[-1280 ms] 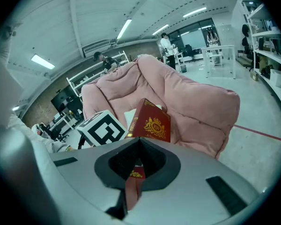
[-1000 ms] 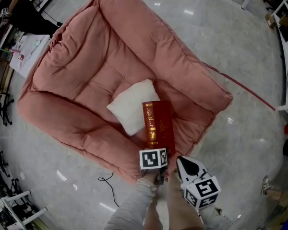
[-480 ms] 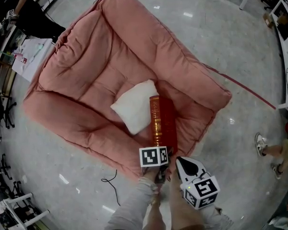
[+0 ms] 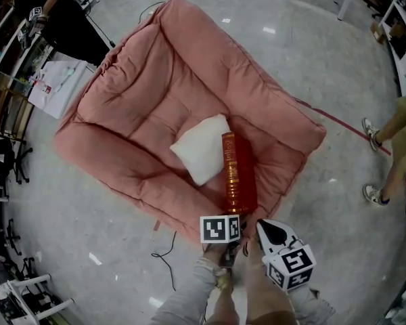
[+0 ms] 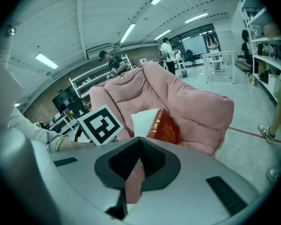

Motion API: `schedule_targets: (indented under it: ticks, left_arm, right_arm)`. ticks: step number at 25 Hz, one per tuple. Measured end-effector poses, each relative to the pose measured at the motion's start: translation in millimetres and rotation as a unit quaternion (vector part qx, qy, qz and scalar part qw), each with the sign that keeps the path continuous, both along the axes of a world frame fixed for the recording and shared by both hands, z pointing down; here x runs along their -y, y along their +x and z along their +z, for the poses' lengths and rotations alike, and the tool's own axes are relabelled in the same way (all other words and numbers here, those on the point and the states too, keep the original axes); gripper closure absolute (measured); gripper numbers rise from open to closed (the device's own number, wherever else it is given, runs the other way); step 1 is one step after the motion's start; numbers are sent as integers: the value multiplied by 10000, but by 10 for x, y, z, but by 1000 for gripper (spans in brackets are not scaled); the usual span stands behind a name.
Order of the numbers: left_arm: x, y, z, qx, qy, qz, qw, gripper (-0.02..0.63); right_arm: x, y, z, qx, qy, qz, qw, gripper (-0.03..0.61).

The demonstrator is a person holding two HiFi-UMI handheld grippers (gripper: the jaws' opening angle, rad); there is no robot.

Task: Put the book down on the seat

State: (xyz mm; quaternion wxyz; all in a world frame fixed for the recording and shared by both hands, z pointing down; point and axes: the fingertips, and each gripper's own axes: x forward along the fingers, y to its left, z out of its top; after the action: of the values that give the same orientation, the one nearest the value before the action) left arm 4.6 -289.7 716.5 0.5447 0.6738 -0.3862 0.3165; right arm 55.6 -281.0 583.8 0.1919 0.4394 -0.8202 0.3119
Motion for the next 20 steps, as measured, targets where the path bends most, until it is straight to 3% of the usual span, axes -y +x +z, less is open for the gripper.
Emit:
schedule_targets:
  ticks: [9, 13, 20]
  left_arm:
    - [-484, -51, -441, -3, 342, 235, 9991, 451]
    - [-714, -115, -698, -105, 435, 195, 9988, 490]
    - [-836, -230, -1124, -70, 1039, -86, 9945, 570]
  right_arm:
    - [-247, 18, -182, -44, 199, 3, 9998, 574]
    - [-443, -44, -323, -79, 240, -13, 9997, 573]
    - [-707, -70, -471, -146, 401, 6, 9991, 573]
